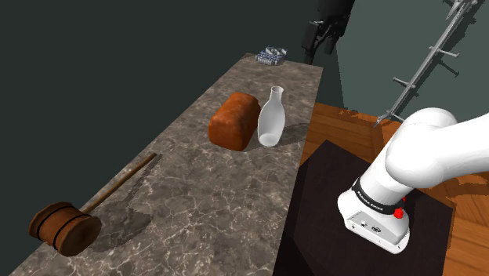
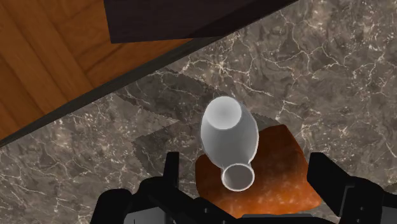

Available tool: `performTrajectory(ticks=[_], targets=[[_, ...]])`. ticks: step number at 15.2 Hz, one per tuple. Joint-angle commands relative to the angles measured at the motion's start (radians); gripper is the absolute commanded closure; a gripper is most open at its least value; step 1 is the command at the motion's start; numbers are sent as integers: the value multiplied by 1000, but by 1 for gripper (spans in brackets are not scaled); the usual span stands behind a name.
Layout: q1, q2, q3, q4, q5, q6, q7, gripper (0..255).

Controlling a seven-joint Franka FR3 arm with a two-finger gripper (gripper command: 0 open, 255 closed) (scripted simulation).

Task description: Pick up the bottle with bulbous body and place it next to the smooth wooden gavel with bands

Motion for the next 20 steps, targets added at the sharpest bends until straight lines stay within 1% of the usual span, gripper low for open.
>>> performTrajectory(ticks=[1,7,12,13,20], targets=[[0,0,0,0,0,0,0,0],[4,67,-12,-147,30,264,22,0],[11,178,-19,-227,58,498,34,0],[12,196,-20,-234,62,528,34,0],[12,252,-20,-290,63,640,34,0]])
